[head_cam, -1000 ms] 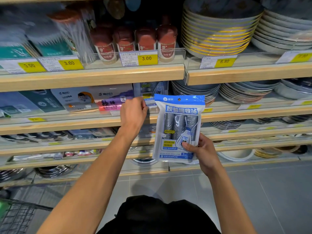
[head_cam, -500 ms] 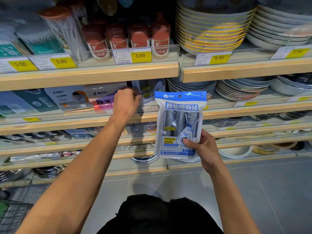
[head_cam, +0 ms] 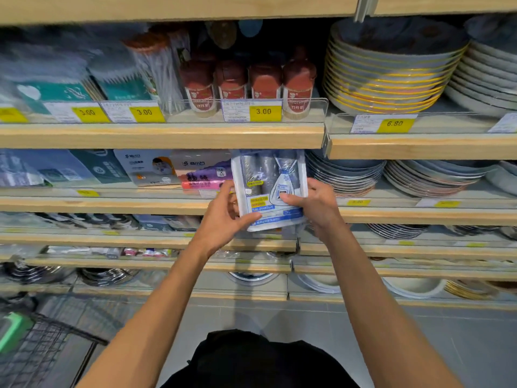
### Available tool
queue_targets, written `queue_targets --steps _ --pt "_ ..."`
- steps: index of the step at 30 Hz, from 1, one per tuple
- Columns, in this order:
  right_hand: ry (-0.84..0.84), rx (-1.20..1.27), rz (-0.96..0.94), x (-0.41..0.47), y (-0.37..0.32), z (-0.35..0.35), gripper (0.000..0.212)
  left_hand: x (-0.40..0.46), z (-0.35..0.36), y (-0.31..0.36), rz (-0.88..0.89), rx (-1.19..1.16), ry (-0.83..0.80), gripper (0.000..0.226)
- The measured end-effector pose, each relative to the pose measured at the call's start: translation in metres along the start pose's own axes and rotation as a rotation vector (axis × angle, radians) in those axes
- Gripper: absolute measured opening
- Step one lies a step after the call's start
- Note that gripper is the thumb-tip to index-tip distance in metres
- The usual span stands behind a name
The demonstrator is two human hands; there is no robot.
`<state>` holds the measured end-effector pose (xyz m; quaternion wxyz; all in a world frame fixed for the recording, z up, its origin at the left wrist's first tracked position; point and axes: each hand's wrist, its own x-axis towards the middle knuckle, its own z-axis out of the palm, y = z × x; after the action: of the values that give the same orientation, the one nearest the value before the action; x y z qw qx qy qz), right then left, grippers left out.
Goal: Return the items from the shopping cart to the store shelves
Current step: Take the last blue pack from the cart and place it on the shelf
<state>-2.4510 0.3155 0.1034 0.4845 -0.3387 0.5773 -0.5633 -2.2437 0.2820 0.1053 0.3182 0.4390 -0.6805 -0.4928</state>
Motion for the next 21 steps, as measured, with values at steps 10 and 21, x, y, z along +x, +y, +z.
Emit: queue_targets --steps 10,21 --pt "0.283 -0.611 -0.129 0.05 -0.029 0.021 0.051 0.051 -0.008 0.018 -0.029 0.171 0.214 0.046" --pt "0.414 -0.807 -0.142 0.038 -0.004 0.015 0.039 0.078 0.032 0.017 -0.1 0.673 0.342 0.028"
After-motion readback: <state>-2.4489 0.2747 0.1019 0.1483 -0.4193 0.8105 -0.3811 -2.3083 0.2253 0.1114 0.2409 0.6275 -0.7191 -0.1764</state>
